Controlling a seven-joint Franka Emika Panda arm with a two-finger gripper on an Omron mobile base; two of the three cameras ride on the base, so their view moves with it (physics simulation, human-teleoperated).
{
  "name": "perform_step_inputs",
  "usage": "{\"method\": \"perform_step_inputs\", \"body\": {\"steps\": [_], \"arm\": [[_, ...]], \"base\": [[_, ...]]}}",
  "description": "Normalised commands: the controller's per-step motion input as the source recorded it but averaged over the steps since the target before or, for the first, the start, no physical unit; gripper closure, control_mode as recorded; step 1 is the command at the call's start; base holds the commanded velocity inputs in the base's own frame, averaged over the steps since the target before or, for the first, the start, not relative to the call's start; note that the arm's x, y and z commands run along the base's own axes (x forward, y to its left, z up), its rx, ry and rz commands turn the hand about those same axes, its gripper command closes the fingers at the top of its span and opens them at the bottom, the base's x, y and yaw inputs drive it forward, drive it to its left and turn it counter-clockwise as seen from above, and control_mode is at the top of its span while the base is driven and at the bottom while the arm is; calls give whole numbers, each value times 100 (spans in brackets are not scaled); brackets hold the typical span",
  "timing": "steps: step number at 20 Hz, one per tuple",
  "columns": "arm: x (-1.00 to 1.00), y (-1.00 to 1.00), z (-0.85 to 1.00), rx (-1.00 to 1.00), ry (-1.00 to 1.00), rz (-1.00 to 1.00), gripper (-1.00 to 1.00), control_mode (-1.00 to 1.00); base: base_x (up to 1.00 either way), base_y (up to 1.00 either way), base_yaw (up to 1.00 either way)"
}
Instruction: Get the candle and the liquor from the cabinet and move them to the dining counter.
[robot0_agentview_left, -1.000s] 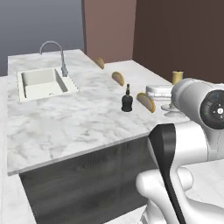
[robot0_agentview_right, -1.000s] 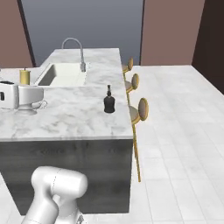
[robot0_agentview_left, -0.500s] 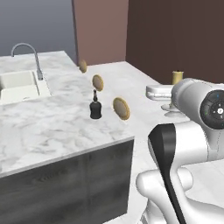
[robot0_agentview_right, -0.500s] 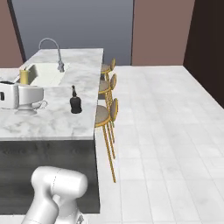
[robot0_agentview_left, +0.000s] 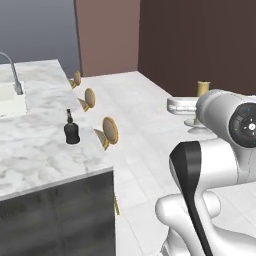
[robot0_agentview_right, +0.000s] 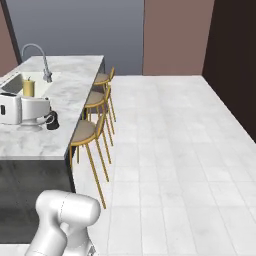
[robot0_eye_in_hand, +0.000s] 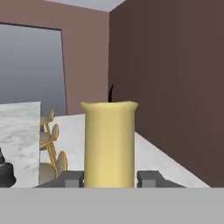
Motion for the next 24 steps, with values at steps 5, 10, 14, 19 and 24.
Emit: {"method": "perform_step_inputs", "body": {"steps": [5, 10, 14, 19, 24], "arm": [[0, 0, 0, 0, 0, 0, 100, 100], [0, 0, 0, 0, 0, 0, 100, 100], [0, 0, 0, 0, 0, 0, 100, 100], [0, 0, 0, 0, 0, 0, 100, 100], [0, 0, 0, 0, 0, 0, 100, 100]], "base": [[16, -61, 22], [20, -54, 28], [22, -44, 35], [23, -43, 36], [28, -51, 25]]}}
